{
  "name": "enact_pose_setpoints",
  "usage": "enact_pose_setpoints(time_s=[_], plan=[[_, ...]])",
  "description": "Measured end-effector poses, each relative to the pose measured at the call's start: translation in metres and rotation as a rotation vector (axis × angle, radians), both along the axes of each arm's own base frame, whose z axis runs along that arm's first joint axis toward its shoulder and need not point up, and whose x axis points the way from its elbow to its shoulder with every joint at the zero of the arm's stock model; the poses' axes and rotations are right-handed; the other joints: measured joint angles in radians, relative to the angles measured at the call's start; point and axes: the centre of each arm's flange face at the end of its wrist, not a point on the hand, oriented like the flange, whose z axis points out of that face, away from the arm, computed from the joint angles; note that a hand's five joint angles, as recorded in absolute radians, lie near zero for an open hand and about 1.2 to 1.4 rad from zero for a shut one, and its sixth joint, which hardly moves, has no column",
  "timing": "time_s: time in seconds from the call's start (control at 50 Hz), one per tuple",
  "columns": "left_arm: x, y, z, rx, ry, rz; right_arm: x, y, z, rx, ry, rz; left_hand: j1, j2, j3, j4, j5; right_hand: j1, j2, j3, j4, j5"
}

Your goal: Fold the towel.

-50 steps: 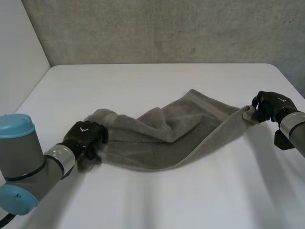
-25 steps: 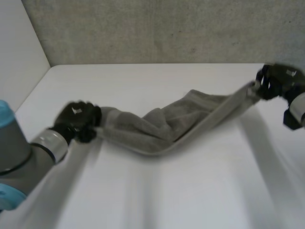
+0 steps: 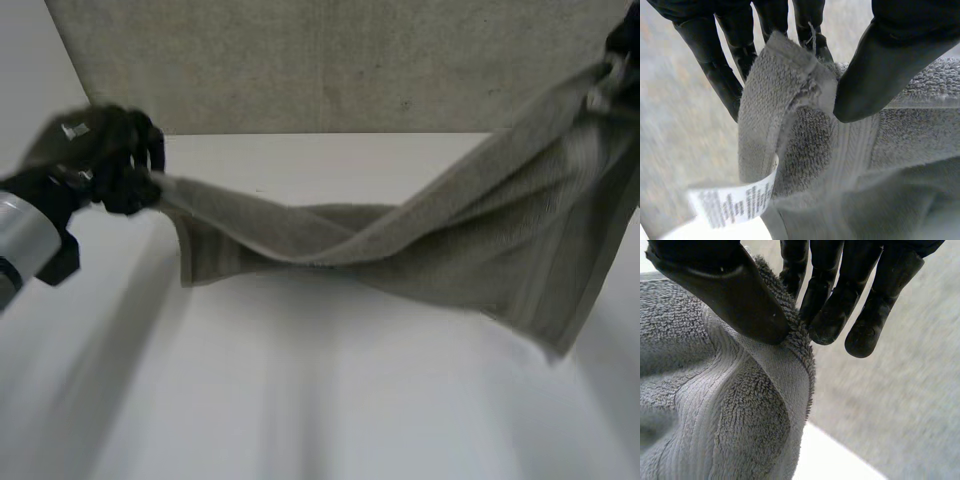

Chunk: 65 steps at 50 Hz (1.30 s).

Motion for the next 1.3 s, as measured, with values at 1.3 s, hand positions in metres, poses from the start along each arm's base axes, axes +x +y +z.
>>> enact_pose_setpoints(time_s=[1.3], plan=[[0.030,-0.044,-0.106,-0.016,0.113,0.006,0.069,-0.022,-0.172,-0.160,0.221,0.352,0.003,0.009,0.007,0.004,0.004,0.000,0.000,0.000,0.000,0.000]])
